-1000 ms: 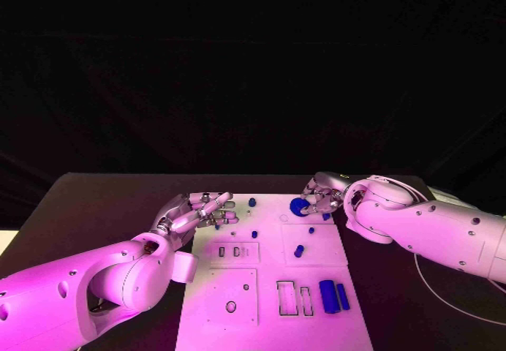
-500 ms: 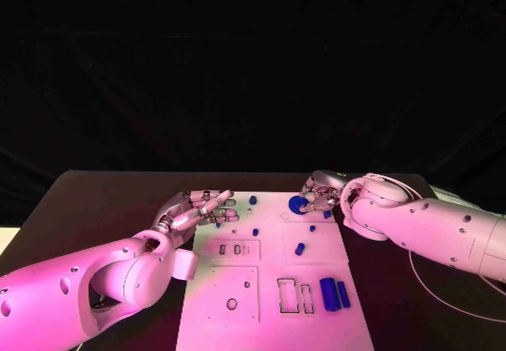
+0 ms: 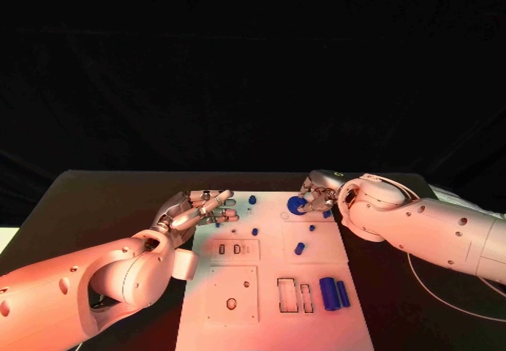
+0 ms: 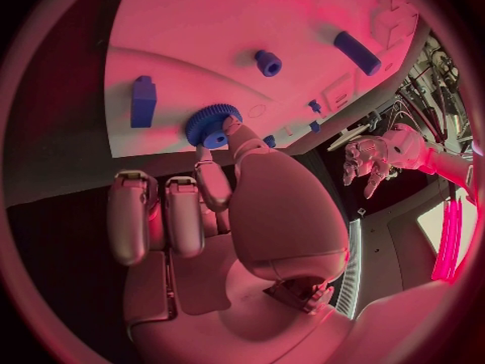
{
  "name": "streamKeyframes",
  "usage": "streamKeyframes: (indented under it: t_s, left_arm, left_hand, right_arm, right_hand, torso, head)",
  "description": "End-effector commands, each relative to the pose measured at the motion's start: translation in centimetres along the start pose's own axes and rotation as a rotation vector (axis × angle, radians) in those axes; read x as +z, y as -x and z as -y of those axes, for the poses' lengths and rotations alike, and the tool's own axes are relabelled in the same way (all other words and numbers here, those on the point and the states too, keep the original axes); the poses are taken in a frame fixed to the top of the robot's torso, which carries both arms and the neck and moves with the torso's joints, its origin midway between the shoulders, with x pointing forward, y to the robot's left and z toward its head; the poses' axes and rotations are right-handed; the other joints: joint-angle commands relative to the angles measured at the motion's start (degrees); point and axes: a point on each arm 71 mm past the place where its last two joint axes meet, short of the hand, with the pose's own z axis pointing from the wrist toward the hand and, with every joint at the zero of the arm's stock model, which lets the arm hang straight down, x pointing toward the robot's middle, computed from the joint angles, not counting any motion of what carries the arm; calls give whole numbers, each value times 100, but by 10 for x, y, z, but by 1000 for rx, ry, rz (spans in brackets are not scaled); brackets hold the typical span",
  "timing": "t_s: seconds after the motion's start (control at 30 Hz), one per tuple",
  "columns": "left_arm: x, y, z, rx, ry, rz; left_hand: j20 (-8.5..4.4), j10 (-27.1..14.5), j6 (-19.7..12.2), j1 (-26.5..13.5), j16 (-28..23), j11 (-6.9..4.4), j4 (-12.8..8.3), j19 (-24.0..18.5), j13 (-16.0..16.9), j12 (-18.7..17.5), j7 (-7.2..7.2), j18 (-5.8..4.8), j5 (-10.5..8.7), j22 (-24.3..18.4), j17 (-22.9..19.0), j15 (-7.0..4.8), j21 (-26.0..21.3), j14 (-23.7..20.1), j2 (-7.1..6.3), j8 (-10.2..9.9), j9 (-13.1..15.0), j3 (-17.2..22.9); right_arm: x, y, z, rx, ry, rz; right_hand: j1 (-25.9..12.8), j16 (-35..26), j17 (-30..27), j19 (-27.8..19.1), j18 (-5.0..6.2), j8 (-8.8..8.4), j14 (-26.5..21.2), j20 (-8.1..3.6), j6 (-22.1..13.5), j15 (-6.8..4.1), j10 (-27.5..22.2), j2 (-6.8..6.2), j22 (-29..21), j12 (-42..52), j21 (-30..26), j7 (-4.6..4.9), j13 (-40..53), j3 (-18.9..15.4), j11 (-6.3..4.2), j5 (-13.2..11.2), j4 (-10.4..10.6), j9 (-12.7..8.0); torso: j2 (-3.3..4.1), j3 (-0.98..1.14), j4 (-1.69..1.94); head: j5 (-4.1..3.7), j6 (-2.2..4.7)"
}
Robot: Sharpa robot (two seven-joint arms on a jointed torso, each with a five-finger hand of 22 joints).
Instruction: Assemble the parts on the task board
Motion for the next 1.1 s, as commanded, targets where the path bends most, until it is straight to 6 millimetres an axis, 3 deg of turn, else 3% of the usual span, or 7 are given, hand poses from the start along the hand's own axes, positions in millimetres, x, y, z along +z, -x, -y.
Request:
streamKeyframes:
  t_s: [0.03,0.47,0.73,1.1]
  left_arm:
    - [1,-3,1,-7,-4,-25]
    - [1,0,0,-5,-3,-19]
    - [2,2,0,-4,-2,-17]
    - [2,2,0,-4,-1,-16]
  left_hand:
    - [11,4,3,2,-34,22,-36,29,-5,-35,35,71,-34,-6,7,22,-26,33,32,-21,-9,-13]
    - [12,3,1,8,-49,22,-51,32,-5,-50,33,71,-35,-14,18,23,-36,33,43,-31,-8,-18]
    - [13,1,0,9,-51,23,-53,31,-6,-52,33,71,-35,-15,19,24,-37,32,44,-33,-8,-20]
    - [13,-1,-2,9,-54,23,-54,31,-6,-55,33,71,-36,-17,20,25,-39,30,44,-35,-8,-21]
  right_arm:
    - [-3,-1,-5,-29,23,66]
    - [-14,3,-47,37,119,115]
    - [-6,-3,-80,46,177,89]
    - [5,-13,-106,35,214,67]
  right_hand:
    - [125,32,183,63,-93,63,368,-17,169,-65,153,168,139,230,45,-85,208,114,-81,-28,-43,72]
    - [-23,50,213,111,-111,15,372,-55,212,-84,206,158,221,334,83,-97,353,253,-94,49,5,77]
    - [-73,47,208,114,-112,-5,371,-55,205,-82,200,151,228,324,86,-94,357,273,-91,63,31,74]
    - [-99,37,187,114,-112,-24,366,-54,192,-80,185,145,230,299,87,-88,343,291,-87,73,43,71]
  torso:
    - [2,2,8]
    - [3,-6,7]
    - [8,-10,21]
    - [9,-10,12]
  head:
    - [-4,7]
    - [16,42]
    - [34,22]
    - [80,-4]
